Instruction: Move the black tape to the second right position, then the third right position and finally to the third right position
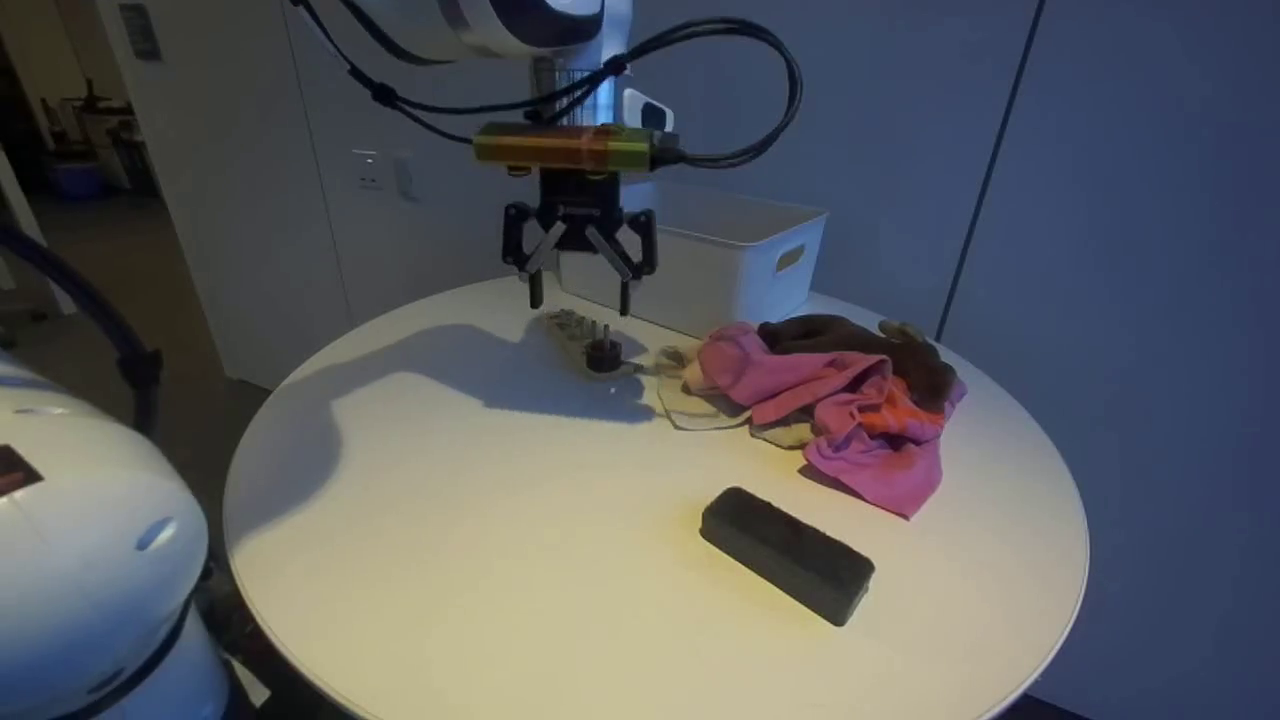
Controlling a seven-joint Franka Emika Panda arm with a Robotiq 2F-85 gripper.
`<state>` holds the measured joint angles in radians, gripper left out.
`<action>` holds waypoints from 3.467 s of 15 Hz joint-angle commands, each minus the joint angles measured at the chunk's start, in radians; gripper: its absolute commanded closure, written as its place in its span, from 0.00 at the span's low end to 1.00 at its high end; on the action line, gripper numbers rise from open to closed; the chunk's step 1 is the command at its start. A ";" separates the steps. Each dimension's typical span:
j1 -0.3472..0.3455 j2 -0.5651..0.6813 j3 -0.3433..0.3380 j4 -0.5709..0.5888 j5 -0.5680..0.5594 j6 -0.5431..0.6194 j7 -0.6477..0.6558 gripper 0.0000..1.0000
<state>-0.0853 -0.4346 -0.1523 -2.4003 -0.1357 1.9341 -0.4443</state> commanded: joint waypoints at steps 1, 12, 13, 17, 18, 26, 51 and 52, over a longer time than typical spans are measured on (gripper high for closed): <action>0.063 0.039 -0.024 0.053 0.015 0.051 -0.155 0.00; 0.082 0.207 -0.033 0.076 0.079 0.292 -0.387 0.00; 0.076 0.214 -0.036 0.078 0.075 0.290 -0.415 0.00; 0.057 0.250 -0.034 0.088 0.063 0.284 -0.515 0.00; 0.052 0.265 -0.024 0.096 0.049 0.273 -0.498 0.00; 0.049 0.345 0.005 0.148 0.030 0.256 -0.477 0.00; 0.025 0.474 0.045 0.191 0.044 0.206 -0.434 0.38; 0.025 0.474 0.045 0.194 0.037 0.193 -0.428 0.46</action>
<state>-0.0388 0.0424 -0.1246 -2.2079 -0.0995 2.1269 -0.8565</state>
